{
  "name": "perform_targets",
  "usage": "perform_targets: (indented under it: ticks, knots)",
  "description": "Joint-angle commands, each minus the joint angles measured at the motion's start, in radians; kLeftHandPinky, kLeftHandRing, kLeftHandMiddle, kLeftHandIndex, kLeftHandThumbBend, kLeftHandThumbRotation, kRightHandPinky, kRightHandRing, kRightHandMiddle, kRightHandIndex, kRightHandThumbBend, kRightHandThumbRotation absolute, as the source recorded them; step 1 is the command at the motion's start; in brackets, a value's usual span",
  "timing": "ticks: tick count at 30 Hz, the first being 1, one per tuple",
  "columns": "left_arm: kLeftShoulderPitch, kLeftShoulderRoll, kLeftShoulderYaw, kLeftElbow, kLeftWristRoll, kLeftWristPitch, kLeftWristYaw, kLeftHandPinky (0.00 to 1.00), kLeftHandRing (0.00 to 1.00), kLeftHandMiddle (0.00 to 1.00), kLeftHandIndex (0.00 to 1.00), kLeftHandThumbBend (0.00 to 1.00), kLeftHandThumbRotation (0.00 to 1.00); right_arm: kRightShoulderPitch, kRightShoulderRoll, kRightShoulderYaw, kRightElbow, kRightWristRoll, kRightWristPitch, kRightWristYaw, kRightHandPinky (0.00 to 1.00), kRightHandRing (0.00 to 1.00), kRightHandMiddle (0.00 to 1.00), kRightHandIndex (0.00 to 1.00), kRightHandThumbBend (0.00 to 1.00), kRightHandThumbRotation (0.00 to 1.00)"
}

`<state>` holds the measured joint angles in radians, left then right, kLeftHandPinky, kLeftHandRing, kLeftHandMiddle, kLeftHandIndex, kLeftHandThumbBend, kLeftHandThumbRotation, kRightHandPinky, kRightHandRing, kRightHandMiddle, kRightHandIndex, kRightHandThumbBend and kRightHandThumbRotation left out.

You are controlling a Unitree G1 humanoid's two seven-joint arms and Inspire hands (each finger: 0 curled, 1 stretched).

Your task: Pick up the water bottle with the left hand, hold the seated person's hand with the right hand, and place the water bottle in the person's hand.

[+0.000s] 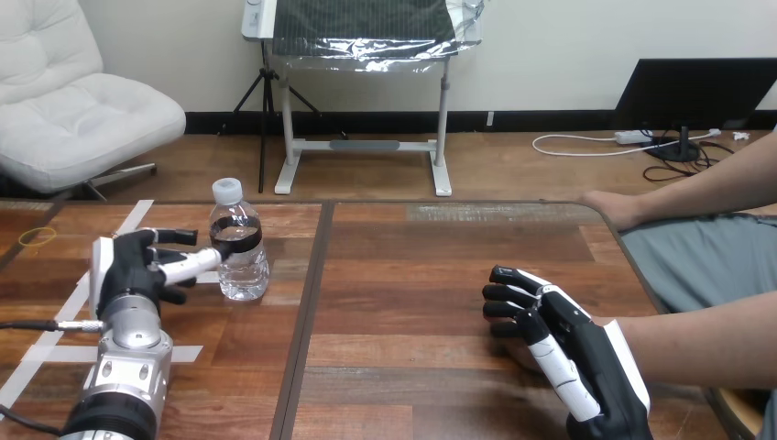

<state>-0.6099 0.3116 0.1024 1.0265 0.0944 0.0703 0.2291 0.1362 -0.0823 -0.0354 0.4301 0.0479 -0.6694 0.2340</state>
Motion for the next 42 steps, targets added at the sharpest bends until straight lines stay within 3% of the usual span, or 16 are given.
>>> perform_targets:
  ticks: [1, 7, 15, 26, 42]
  knots:
    - [-0.042, 0.011, -0.023, -0.029, 0.023, -0.006, -0.013, 0.54, 0.72, 0.76, 0.81, 0.90, 0.20, -0.038, -0.001, -0.001, -0.044, 0.021, -0.020, 0.003, 0.69, 0.74, 0.76, 0.78, 0.77, 0.80]
    - [-0.049, 0.014, -0.034, -0.020, 0.032, 0.002, -0.015, 0.68, 0.85, 0.89, 0.91, 0.95, 0.30, -0.039, 0.000, -0.003, -0.041, 0.023, -0.020, 0.004, 0.69, 0.74, 0.76, 0.78, 0.77, 0.79]
    - [-0.060, 0.007, -0.022, -0.007, 0.024, 0.001, -0.012, 0.74, 0.92, 0.97, 0.98, 0.97, 0.39, -0.038, -0.002, -0.001, -0.044, 0.024, -0.016, 0.004, 0.69, 0.74, 0.76, 0.78, 0.78, 0.79]
    - [-0.067, 0.000, -0.020, 0.004, 0.029, -0.014, 0.004, 0.84, 0.99, 1.00, 1.00, 1.00, 0.46, -0.040, -0.002, -0.001, -0.042, 0.026, -0.018, 0.006, 0.69, 0.74, 0.76, 0.78, 0.79, 0.79]
    - [-0.080, -0.011, -0.030, 0.010, 0.043, -0.028, 0.017, 0.93, 1.00, 1.00, 1.00, 1.00, 0.50, -0.040, -0.002, -0.002, -0.044, 0.023, -0.020, 0.003, 0.69, 0.74, 0.76, 0.78, 0.79, 0.79]
